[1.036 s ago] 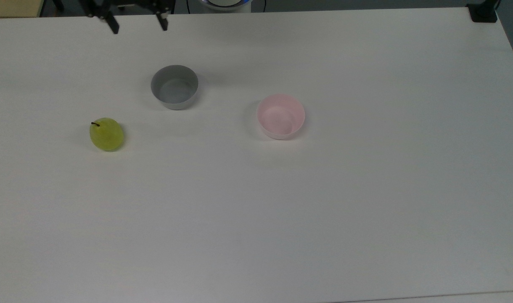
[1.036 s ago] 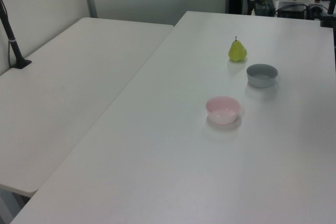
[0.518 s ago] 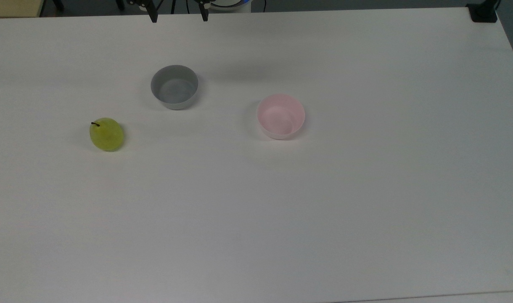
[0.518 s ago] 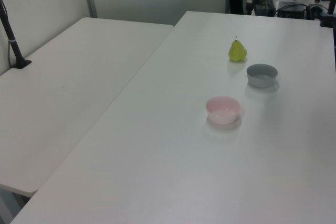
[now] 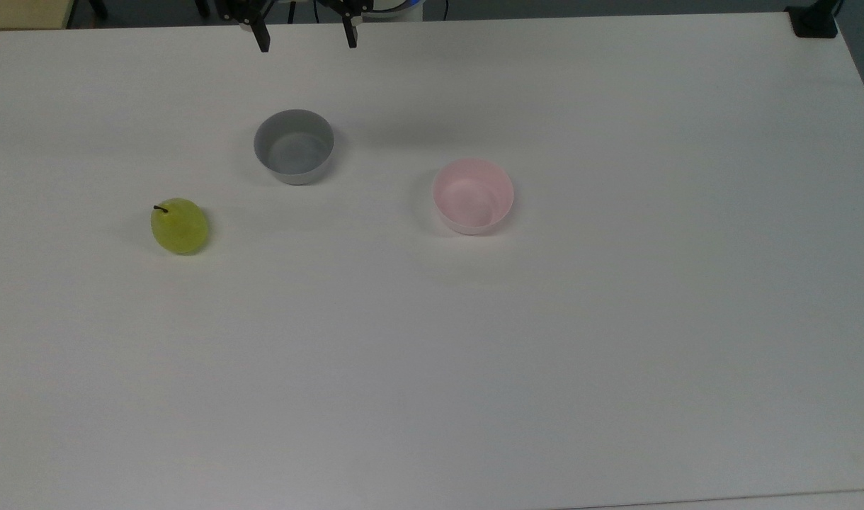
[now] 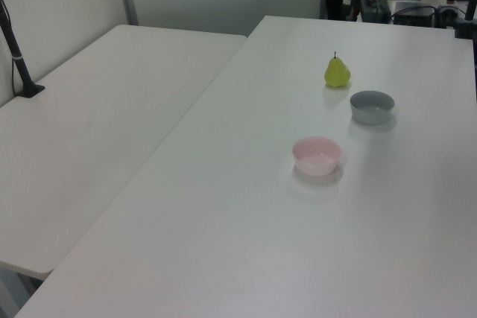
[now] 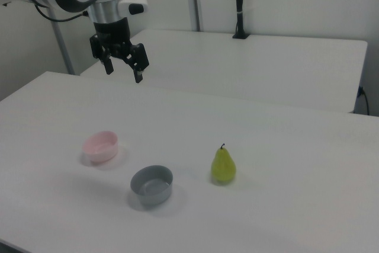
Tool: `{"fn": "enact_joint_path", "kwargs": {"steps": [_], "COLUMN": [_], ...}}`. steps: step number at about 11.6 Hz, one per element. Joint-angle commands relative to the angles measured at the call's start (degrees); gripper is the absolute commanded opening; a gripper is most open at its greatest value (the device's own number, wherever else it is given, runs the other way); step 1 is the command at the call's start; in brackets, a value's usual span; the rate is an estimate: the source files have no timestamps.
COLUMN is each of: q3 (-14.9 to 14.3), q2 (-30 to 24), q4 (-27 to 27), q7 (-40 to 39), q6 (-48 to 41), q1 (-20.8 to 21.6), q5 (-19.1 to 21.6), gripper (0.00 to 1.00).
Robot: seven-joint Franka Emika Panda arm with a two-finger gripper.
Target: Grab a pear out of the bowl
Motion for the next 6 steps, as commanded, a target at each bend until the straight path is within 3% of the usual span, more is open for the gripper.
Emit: {"fn": "enact_joint_path", "kwargs": {"steps": [1,6], "q3": [1.07,1.17], "q2": [-0.50,-0.59], "q4": [-1.17,-1.08], "q7": [-0.23,-0.32], "q6": [0.94,0.94], "q1": [0.55,0.37], "q5": [-5.80,-6.08], "gripper": [1.00,1.00]}}
